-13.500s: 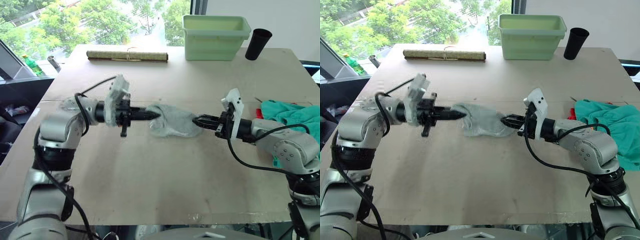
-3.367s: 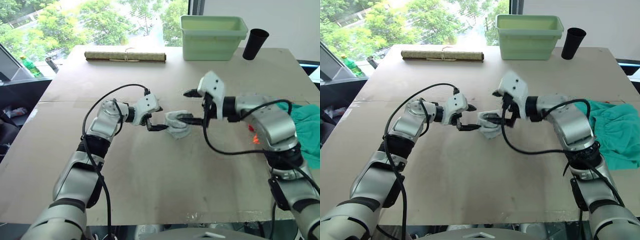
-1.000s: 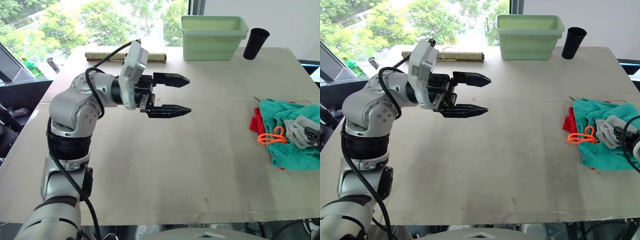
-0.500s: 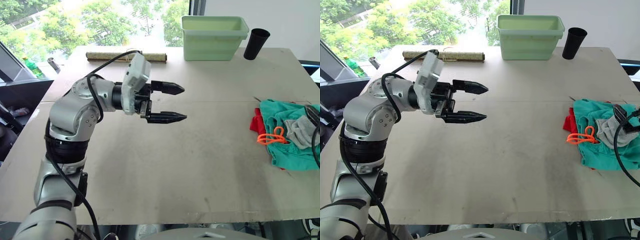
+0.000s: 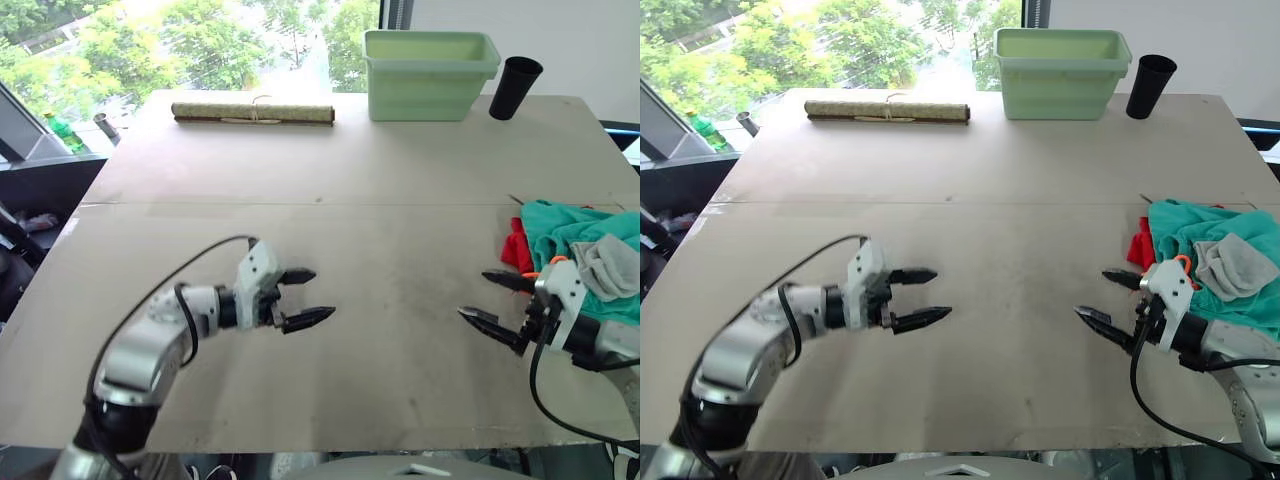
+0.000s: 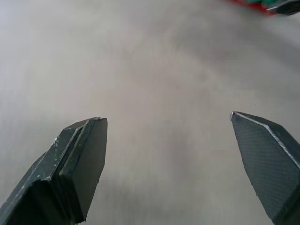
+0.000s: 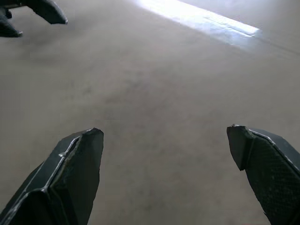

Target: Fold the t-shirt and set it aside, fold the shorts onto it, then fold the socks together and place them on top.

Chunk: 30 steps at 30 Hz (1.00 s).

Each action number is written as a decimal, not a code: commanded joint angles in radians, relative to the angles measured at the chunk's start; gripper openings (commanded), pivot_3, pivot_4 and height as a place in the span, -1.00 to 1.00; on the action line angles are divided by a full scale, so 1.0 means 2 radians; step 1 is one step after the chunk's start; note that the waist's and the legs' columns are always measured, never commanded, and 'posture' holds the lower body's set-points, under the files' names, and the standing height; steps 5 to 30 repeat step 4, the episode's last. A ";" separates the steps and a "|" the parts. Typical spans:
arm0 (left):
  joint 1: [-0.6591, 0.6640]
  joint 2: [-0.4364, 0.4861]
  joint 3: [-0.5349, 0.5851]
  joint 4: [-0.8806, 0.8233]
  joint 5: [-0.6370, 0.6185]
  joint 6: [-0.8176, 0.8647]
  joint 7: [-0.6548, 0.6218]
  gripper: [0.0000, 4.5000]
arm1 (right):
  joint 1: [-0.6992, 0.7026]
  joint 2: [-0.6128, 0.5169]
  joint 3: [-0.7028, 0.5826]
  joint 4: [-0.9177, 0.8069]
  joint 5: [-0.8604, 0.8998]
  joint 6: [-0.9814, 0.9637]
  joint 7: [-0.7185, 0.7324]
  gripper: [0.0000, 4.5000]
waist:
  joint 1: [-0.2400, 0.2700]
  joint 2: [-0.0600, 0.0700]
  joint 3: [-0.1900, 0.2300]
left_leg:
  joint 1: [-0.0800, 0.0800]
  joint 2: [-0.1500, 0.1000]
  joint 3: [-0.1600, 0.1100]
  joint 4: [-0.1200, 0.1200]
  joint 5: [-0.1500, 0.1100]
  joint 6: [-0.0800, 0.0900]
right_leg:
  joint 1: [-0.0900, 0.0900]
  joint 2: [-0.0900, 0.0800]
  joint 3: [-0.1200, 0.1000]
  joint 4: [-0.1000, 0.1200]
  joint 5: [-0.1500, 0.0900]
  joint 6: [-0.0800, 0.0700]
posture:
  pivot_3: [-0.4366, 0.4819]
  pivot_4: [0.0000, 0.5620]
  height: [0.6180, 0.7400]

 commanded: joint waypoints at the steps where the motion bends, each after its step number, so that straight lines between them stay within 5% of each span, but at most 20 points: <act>1: 0.053 -0.010 0.007 -0.045 0.030 -0.057 0.030 1.00 | 0.009 0.008 -0.006 0.030 -0.001 -0.057 0.026 0.97 | 0.003 0.000 0.000 | 0.001 0.000 0.000 0.000 -0.001 -0.001 | 0.000 0.000 0.000 0.000 0.000 0.000 | -0.05 -0.47 0.95; 30: 0.081 -0.021 0.004 -0.041 0.045 -0.082 0.047 1.00 | 0.022 0.009 0.002 0.058 -0.013 -0.091 0.041 0.97 | 0.006 0.001 0.000 | 0.001 0.000 0.000 0.000 -0.001 -0.001 | 0.000 -0.001 0.000 0.000 -0.001 -0.002 | -0.05 -0.47 0.95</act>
